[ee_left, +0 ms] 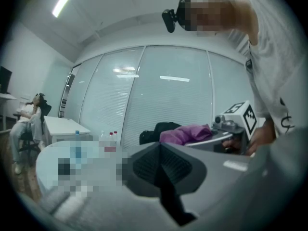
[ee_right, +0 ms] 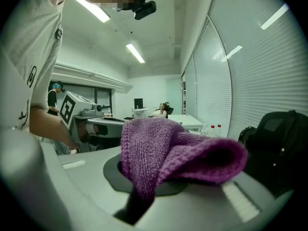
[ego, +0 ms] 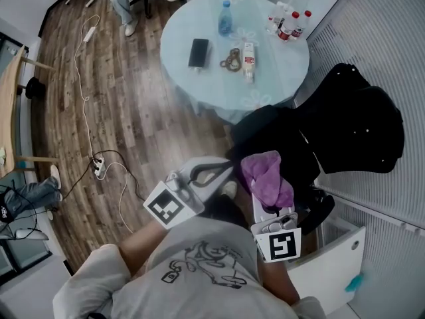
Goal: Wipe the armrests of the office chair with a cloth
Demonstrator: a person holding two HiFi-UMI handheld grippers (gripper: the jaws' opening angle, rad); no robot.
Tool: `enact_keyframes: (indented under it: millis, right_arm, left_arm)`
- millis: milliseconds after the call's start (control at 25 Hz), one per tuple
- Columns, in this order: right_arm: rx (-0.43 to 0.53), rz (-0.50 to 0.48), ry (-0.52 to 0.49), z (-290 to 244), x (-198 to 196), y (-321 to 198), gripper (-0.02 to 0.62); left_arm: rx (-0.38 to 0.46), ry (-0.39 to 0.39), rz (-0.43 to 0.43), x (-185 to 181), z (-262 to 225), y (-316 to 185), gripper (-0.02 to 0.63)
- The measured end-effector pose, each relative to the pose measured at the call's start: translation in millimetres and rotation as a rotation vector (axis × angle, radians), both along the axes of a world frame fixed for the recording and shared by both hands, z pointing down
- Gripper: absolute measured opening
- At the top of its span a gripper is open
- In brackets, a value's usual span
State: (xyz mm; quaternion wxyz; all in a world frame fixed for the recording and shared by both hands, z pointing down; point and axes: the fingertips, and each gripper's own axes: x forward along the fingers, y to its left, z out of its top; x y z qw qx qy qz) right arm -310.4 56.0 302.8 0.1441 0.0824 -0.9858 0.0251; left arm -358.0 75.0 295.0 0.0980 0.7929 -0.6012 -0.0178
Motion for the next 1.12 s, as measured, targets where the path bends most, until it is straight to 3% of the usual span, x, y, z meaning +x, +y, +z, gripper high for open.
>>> enact_keyframes:
  millis: [1120]
  right_arm:
    - [-0.038,-0.076,0.219,241,-79,-75,0.031]
  left_arm:
    - [-0.078,-0.027,0.024,-59,224,-78,0.002]
